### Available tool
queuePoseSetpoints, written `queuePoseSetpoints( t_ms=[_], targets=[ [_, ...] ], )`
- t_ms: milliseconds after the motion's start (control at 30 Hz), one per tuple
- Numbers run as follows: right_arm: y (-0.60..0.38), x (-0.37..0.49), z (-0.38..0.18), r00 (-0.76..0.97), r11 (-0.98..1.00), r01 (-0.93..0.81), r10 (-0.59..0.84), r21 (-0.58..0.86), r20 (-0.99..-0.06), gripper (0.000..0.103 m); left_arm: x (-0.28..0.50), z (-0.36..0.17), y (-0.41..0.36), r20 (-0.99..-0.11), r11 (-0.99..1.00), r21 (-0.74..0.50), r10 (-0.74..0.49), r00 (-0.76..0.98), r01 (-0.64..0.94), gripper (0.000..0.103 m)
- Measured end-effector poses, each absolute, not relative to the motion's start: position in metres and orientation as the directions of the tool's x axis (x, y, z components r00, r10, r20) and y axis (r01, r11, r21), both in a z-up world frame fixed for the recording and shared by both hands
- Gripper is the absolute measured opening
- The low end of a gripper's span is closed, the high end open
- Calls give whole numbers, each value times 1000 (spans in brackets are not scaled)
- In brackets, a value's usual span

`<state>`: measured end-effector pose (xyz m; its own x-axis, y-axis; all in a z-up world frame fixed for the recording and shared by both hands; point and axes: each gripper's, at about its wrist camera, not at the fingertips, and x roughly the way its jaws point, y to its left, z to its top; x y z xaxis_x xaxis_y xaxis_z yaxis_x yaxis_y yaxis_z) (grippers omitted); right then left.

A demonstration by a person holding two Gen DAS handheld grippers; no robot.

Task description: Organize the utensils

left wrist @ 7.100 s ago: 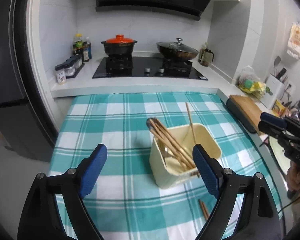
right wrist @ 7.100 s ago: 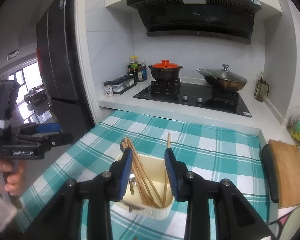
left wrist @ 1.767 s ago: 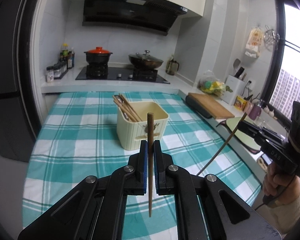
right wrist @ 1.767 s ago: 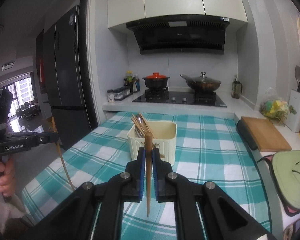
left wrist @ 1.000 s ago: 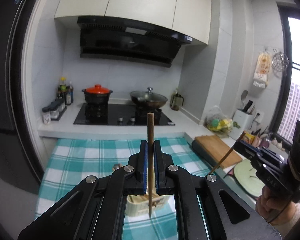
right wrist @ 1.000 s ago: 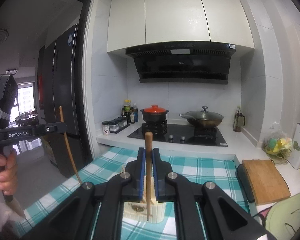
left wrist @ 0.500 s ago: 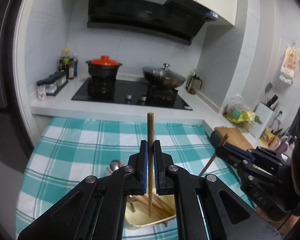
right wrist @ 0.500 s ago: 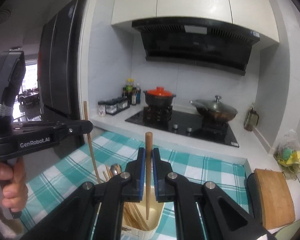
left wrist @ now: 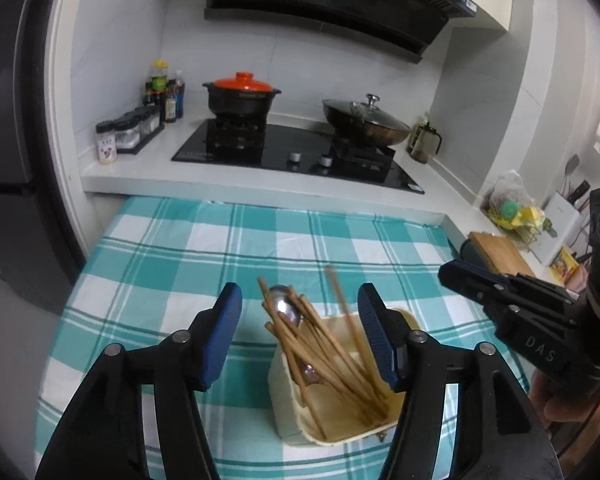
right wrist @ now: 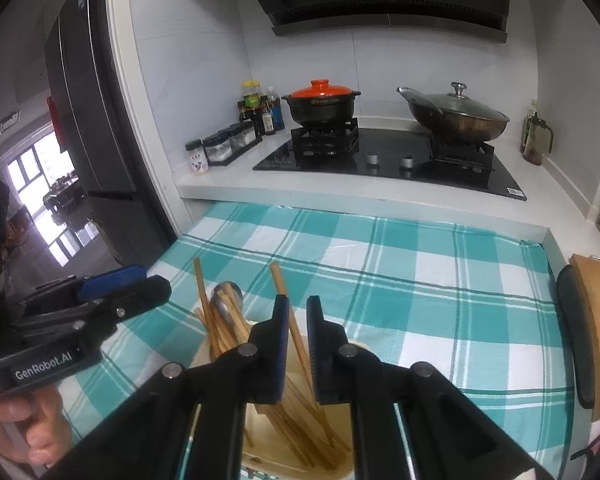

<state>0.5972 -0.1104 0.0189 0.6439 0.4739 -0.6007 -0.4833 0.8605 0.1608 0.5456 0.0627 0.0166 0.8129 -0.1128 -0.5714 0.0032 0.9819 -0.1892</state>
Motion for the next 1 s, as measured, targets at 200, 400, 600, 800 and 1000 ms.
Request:
queuePoseSetpoints(
  t_ms=[200, 400, 600, 800, 1000],
  targets=[
    [-132, 531, 76, 745, 856, -498, 504, 137, -437, 48, 464, 63, 66, -466, 997, -73, -37, 884, 4, 99],
    [-160, 434, 116, 805, 861, -489, 506, 139, -310, 74, 369, 72, 39, -390, 994, 64, 105, 915, -87, 103],
    [-179, 341, 104, 847, 892, -431, 451, 132, -280, 103, 299, 49, 17, -381, 982, 90, 186, 906, -165, 103],
    [-195, 287, 70, 867, 927, -338, 373, 160, -329, 103, 255, 41, 7, -343, 961, 105, 278, 897, -257, 103],
    [-193, 261, 55, 865, 939, -320, 344, 125, -365, 103, 240, 34, 4, -411, 969, 80, 246, 878, -234, 103]
  ],
)
